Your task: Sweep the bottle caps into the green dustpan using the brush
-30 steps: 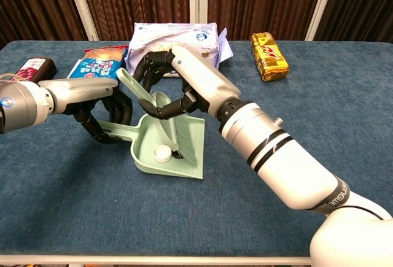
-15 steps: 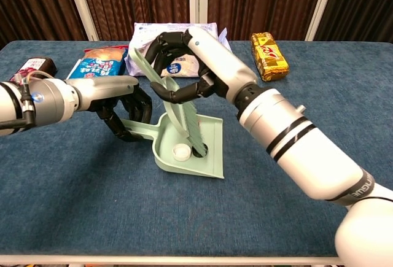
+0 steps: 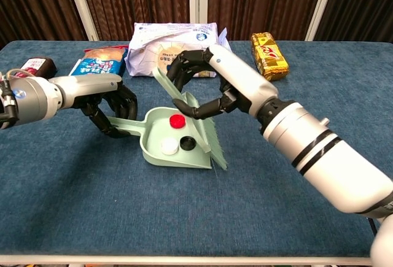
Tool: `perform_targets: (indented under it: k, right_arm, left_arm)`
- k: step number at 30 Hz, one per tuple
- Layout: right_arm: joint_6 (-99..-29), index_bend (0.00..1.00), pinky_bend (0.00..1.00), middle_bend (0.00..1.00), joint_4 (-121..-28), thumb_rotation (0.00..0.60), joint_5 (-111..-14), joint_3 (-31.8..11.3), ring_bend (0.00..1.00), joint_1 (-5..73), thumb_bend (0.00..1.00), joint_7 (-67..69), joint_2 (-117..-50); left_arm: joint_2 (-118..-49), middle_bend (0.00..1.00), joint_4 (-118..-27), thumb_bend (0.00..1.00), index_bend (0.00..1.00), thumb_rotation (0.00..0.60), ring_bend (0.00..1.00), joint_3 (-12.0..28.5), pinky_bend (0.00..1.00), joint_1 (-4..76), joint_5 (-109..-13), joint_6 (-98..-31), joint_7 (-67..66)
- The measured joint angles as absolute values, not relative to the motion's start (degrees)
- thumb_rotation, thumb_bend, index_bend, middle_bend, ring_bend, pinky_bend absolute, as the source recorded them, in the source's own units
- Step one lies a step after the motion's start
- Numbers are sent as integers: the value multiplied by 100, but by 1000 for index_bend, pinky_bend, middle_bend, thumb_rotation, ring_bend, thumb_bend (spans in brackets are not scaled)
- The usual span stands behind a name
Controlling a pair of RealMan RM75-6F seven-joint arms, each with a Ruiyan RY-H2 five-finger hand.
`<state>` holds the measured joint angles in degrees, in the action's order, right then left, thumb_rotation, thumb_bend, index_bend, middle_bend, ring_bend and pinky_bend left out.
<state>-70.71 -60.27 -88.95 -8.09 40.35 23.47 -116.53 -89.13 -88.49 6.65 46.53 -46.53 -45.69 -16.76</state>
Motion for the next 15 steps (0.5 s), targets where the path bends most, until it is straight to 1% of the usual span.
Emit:
perform_targets:
  k: [9,12,15]
  right_arm:
    - [-7198,784,202,665,-4943,600,-8962,-1045,333,4341,628,2926,-12537]
    - [-7344,784,202,665,-4729,600,-9019,-1124,333,4445,628,3121,-12699]
    - [-7518,784,202,665,-4693,600,-9081,-1149,333,4466,628,3231,-12707]
  left_arm:
    - [-8963,566,-8833,357,593,600,394,667,252,4668,-4742,-4545,-1544]
    - [-8946,566,-8831,356,593,600,394,646,252,4661,-4764,-4558,-1533]
    - [-8925,562,-8833,356,590,600,394,623,252,4645,-4783,-4607,-1543]
